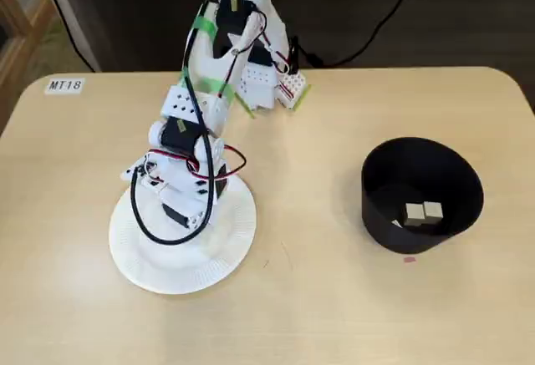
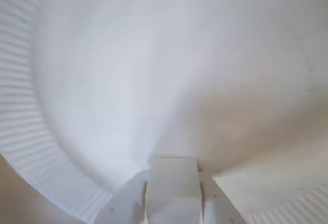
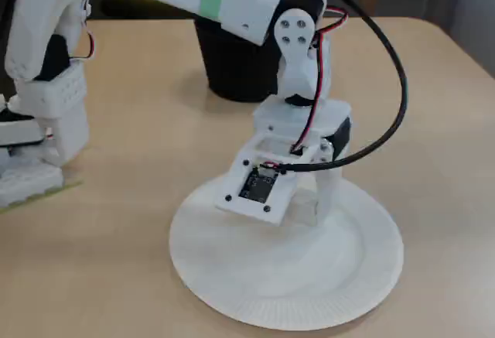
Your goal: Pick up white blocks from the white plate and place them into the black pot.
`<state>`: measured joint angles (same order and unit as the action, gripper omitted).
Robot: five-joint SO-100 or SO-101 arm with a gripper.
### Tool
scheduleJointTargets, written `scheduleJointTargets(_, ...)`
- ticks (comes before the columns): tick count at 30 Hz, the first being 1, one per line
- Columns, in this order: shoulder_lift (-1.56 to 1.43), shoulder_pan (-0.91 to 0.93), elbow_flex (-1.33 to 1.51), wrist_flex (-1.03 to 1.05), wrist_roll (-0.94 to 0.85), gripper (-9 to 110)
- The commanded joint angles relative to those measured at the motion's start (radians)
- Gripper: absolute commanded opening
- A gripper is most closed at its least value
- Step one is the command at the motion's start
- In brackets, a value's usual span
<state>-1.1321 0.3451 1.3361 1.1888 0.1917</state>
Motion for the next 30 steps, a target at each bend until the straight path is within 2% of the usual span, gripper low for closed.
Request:
scheduleJointTargets(1,-0.012,0.015,-0.048,-0.006,-0.008,-2)
scheduleJointTargets(7,-0.11,0.011,-0.061,-0.061,-0.071,-2)
scheduleJointTargets(13,-0.364,-0.044,-0.043,-0.344,-0.218,-2)
scheduleJointTargets(17,-0.532,-0.114,-0.031,-0.442,-0.322,-2)
scheduleJointTargets(21,-0.735,-0.259,0.072,-0.525,-0.385,-2)
scheduleJointTargets(26,-1.057,-0.503,0.465,-0.752,-0.29,-2)
scheduleJointTargets(30,-1.167,-0.706,0.661,-0.764,-0.261,-2)
